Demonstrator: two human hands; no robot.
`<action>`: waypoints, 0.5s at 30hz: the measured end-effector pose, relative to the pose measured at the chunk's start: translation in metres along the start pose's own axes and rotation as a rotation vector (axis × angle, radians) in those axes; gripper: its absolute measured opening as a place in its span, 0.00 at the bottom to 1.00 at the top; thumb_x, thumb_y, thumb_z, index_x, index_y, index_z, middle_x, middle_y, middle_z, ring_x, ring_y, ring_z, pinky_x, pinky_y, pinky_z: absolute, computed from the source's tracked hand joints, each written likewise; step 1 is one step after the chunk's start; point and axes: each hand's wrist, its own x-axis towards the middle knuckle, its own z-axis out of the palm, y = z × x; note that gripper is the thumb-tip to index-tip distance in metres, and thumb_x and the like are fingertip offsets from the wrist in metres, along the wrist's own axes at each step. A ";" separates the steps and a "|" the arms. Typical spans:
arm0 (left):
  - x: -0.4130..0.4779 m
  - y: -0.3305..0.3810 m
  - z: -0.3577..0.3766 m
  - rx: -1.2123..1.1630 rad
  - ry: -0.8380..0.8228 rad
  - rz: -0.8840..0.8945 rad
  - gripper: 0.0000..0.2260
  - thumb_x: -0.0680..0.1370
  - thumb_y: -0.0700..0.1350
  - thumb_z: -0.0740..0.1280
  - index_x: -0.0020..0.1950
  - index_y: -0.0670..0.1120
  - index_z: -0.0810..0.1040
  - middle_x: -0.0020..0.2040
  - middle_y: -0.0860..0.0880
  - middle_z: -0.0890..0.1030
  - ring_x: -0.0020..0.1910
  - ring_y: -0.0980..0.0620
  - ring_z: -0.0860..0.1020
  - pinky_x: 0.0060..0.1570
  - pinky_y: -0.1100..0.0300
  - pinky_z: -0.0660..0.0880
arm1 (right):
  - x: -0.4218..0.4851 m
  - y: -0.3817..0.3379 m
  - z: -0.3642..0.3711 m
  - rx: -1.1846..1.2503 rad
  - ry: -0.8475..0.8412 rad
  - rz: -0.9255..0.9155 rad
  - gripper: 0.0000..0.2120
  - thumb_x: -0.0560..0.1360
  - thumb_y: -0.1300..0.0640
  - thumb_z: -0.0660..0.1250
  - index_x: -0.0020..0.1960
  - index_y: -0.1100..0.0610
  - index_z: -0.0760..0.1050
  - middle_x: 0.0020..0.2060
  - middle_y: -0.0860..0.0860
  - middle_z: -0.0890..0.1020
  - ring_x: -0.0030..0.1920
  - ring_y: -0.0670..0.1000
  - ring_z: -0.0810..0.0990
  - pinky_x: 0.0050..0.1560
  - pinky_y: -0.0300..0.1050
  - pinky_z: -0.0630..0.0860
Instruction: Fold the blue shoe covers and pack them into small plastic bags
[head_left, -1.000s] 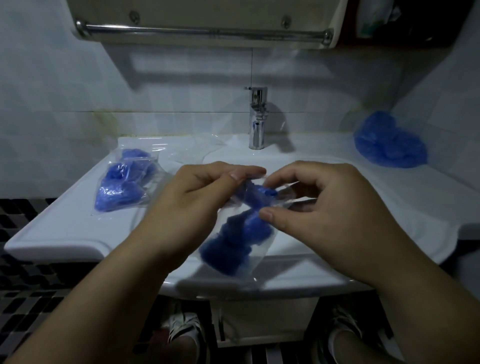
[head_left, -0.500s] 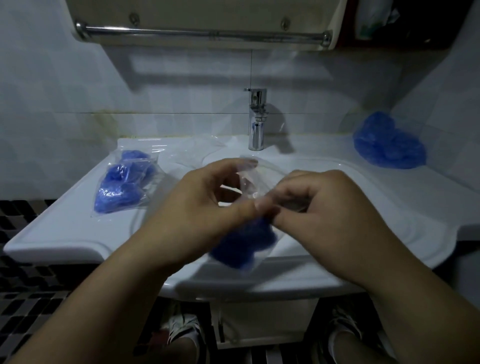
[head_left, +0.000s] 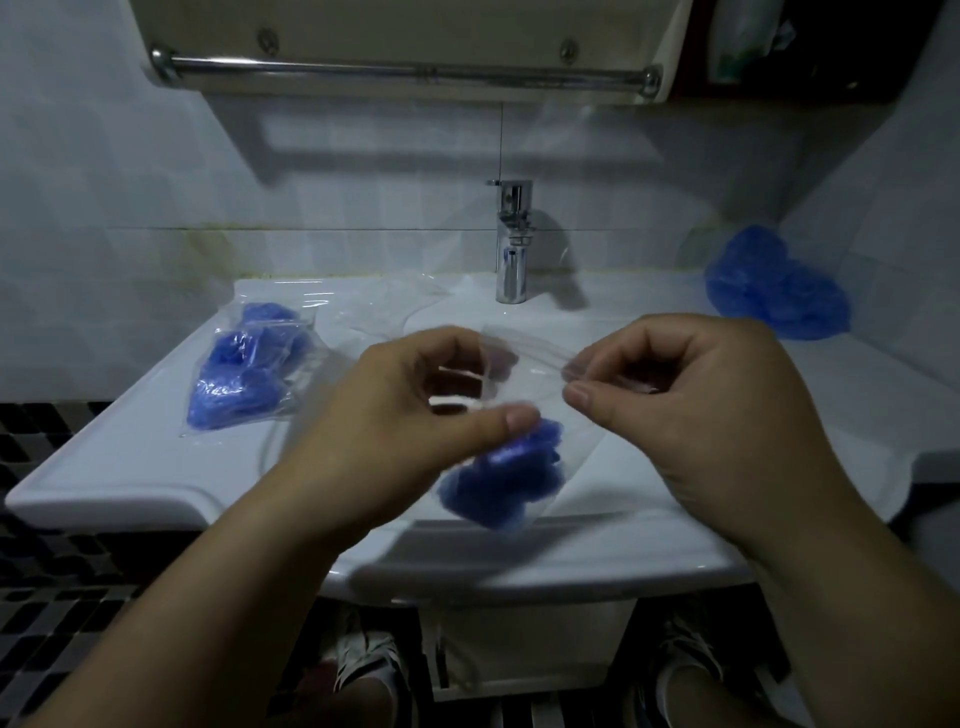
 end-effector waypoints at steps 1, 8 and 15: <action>0.001 0.002 0.000 -0.055 0.060 0.026 0.15 0.66 0.54 0.76 0.50 0.51 0.82 0.49 0.51 0.85 0.52 0.52 0.82 0.54 0.54 0.77 | 0.000 0.000 0.001 -0.039 0.023 -0.019 0.08 0.66 0.61 0.78 0.34 0.51 0.81 0.35 0.44 0.85 0.38 0.44 0.84 0.44 0.40 0.81; 0.001 0.006 0.002 -0.108 0.233 0.058 0.05 0.70 0.42 0.72 0.45 0.48 0.82 0.40 0.50 0.85 0.41 0.53 0.84 0.44 0.63 0.78 | 0.002 0.002 0.002 -0.058 0.070 -0.059 0.07 0.66 0.62 0.78 0.35 0.53 0.83 0.33 0.43 0.84 0.36 0.42 0.83 0.41 0.32 0.78; 0.000 0.007 0.004 -0.002 0.245 0.068 0.04 0.74 0.40 0.71 0.43 0.49 0.82 0.40 0.52 0.85 0.42 0.54 0.83 0.44 0.64 0.78 | 0.001 0.001 0.004 -0.178 0.047 -0.070 0.11 0.65 0.59 0.79 0.42 0.48 0.80 0.39 0.42 0.83 0.44 0.40 0.81 0.46 0.32 0.77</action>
